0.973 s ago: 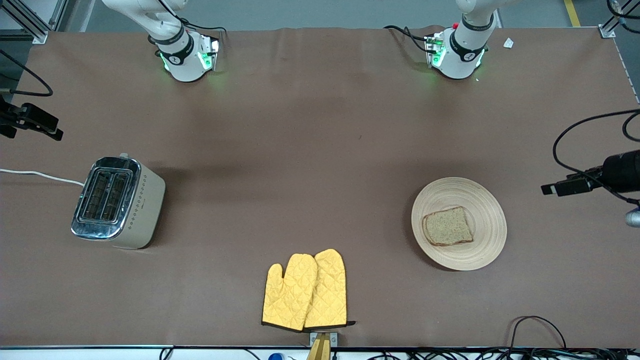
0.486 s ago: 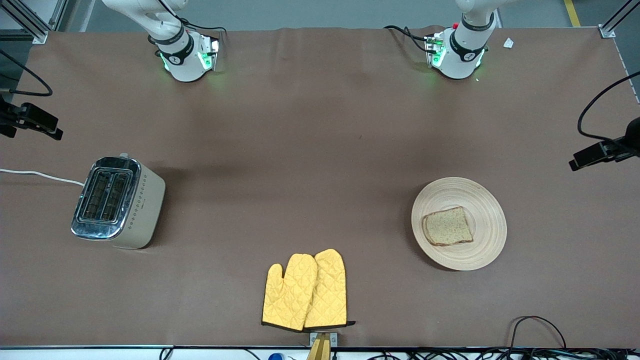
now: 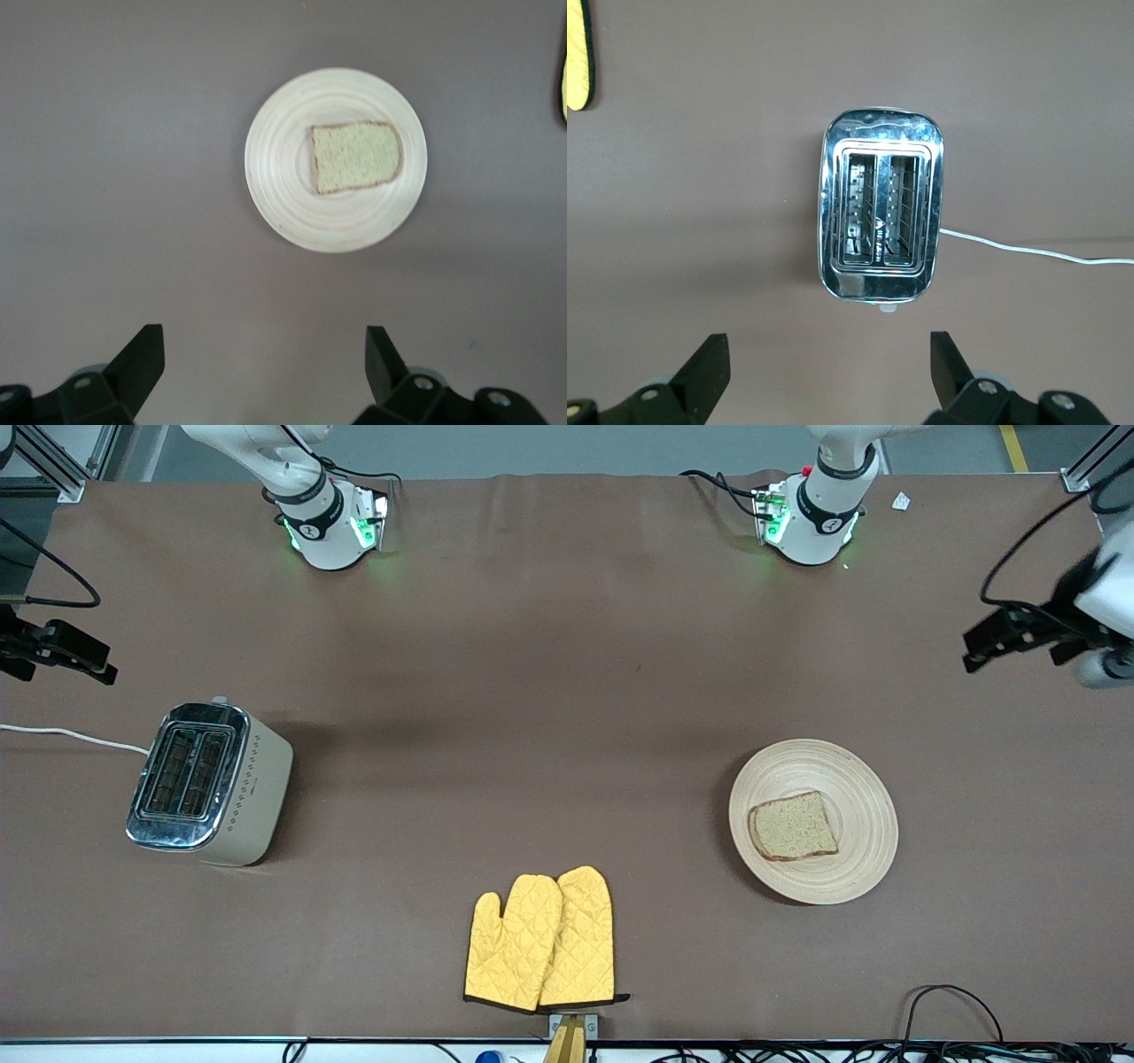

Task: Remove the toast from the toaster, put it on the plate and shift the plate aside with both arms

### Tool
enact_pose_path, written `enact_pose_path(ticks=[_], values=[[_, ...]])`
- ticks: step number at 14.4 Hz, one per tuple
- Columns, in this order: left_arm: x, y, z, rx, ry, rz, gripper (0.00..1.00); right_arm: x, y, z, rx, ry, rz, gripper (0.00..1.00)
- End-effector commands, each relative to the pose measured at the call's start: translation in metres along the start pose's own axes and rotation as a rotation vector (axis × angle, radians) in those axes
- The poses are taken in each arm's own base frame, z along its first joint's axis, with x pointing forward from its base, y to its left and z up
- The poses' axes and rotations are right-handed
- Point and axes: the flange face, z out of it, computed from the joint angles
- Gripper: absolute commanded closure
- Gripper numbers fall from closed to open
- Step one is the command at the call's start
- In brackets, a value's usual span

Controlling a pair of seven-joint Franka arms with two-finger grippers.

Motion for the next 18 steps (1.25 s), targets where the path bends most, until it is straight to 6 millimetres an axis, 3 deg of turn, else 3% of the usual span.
enact_pose_path(ticks=[1, 4, 18], values=[[-0.036, 0.011, 0.001, 0.026, -0.006, 0.029, 0.00, -0.002, -0.005, -0.007, 0.008, 0.015, -0.006, 0.00], [-0.048, -0.011, 0.005, -0.055, 0.010, -0.018, 0.00, -0.003, 0.000, -0.007, 0.006, 0.009, 0.003, 0.00], [-0.031, -0.010, 0.001, -0.046, 0.009, 0.046, 0.00, -0.003, 0.001, -0.004, 0.009, 0.001, 0.011, 0.00]])
